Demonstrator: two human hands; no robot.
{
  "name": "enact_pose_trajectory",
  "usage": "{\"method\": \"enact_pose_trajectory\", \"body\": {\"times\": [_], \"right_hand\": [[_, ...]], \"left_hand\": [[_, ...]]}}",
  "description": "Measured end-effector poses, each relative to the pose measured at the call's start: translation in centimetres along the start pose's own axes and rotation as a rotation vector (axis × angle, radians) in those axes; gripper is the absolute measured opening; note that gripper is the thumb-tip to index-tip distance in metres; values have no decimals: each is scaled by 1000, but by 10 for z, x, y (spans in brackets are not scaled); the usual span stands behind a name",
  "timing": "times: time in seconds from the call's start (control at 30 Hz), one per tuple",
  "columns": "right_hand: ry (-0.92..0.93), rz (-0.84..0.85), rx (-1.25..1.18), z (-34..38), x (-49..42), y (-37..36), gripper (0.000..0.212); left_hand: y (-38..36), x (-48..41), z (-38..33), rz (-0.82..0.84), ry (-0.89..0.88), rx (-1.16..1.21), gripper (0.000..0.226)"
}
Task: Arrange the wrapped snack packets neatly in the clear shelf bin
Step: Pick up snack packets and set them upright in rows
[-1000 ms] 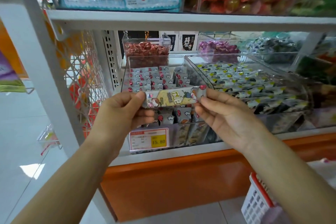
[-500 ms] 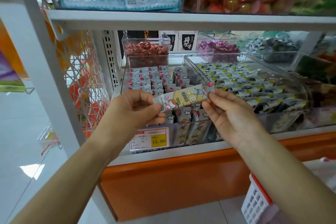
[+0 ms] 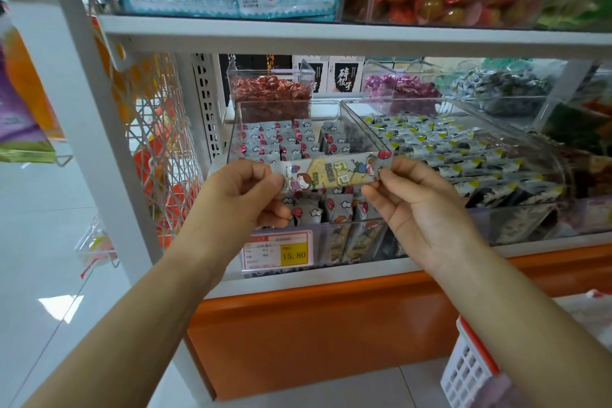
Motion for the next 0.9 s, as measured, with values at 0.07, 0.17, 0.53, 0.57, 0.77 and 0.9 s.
{"method": "enact_pose_trajectory", "body": {"times": [0.07, 0.17, 0.53, 0.57, 0.77, 0.9], "right_hand": [[18, 17, 36, 0, 1, -2, 21], [58, 38, 204, 3, 5, -4, 25], [179, 60, 512, 8, 8, -11, 17], [204, 60, 555, 9, 8, -12, 22], [277, 165, 742, 6, 15, -25, 33], [357, 174, 798, 11, 20, -31, 16]], "left_hand": [[0, 0, 1, -6, 15, 4, 16], [-4, 0, 1, 15, 36, 36, 17], [-3, 1, -3, 26, -7, 82, 10], [-3, 1, -2, 21, 26, 128, 9], [-1, 2, -5, -16, -18, -32, 23], [-1, 3, -9, 5, -58, -84, 25]]}}
Point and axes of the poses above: each hand's wrist, its own x-axis away from the middle knuckle, its own y-axis out of the back of the hand, z = x × y, the point moved 7 cm from there along -x, towards the middle knuckle, and after that the axes turned 6 degrees about -y, right-handed, at the moved point
